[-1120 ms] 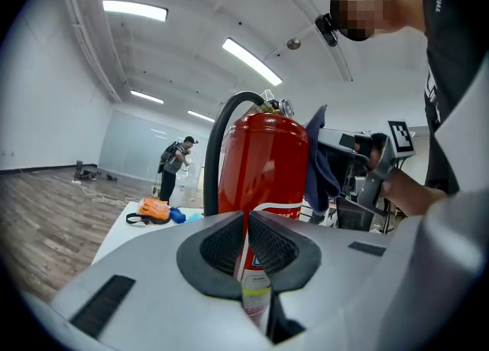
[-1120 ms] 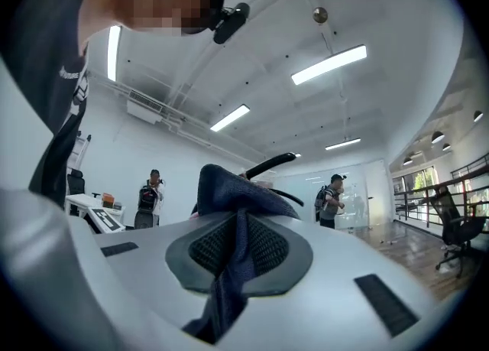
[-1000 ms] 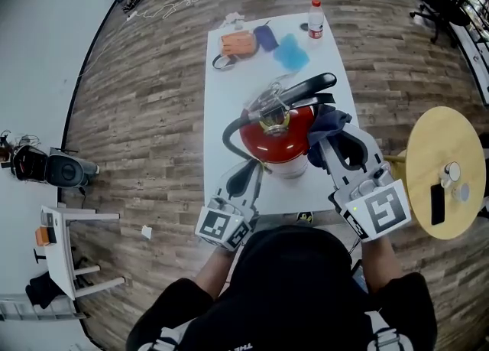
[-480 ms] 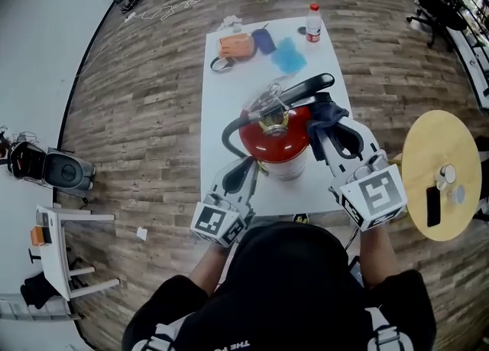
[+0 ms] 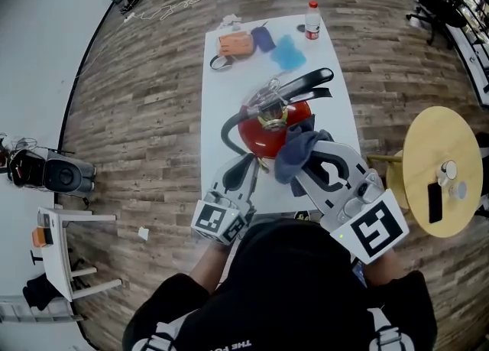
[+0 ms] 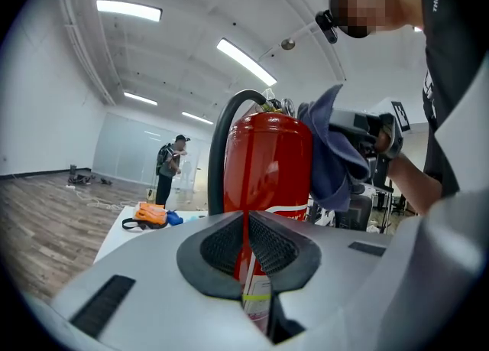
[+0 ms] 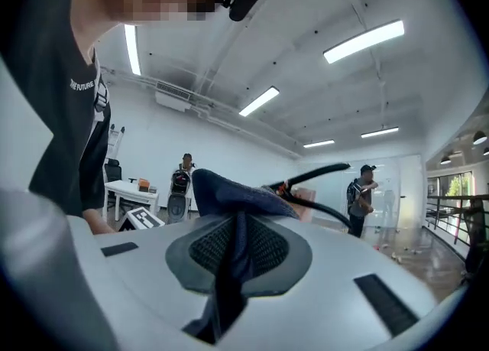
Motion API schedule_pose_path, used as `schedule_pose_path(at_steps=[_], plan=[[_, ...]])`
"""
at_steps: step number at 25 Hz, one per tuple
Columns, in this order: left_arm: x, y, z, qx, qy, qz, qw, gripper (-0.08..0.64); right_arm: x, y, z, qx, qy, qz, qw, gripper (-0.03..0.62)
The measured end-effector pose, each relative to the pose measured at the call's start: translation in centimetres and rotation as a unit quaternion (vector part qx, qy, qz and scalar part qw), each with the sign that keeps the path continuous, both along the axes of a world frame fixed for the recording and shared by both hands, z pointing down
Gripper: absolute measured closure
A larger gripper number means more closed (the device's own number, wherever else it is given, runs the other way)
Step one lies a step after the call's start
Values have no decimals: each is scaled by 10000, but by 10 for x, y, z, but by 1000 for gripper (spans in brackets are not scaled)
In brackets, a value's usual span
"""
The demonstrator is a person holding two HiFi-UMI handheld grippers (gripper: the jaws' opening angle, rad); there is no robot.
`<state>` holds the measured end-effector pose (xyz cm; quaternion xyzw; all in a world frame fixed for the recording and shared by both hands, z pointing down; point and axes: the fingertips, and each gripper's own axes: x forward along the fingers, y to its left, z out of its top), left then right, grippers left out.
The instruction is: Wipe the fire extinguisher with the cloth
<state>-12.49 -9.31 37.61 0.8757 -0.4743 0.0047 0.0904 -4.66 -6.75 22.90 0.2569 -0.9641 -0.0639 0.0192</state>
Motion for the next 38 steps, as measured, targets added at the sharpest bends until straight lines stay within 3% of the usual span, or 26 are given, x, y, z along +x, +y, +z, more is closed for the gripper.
schedule_pose_path(at_steps=[5,7,10,13,17,21,24,26,28,30,33,38], plan=[[1,4,-2,63,-59,19,10000,525,-24,-7,-21,850,710,86,9938,555],[-1,7,-5,90,-57,-2,9999,525,-16,-9,-24,713,616,149,9954,555],[-8,9,-6,84,-39,-91,9999,525,5,-24,-25,444,209,728,9961,555],[-15,12,-1,63,-75,-159,9998,525,-3,-21,-13,525,386,833,9944,555],[-21,12,5,-15,-109,-226,9997,525,-35,-1,-5,601,979,416,9925,555],[-19,14,6,-99,-48,-279,9995,525,-34,-8,-35,824,615,495,9935,555],[-17,17,7,-110,-22,-238,9997,525,6,-29,-58,995,245,1321,9859,555],[-15,19,9,-88,-29,-152,9998,525,25,-48,-63,1362,566,1942,9698,555],[-13,20,10,-96,-38,-100,9999,525,22,-55,-63,1425,926,2132,9621,555],[-11,20,11,-100,-37,-61,9999,525,-2,-50,-61,1544,1511,1864,9584,555],[-8,21,11,-113,-37,-22,9999,525,-32,-48,-60,1884,2486,1500,9382,555],[-2,20,13,-122,-37,44,9999,525,-37,-52,-50,1662,3391,1267,9172,555]])
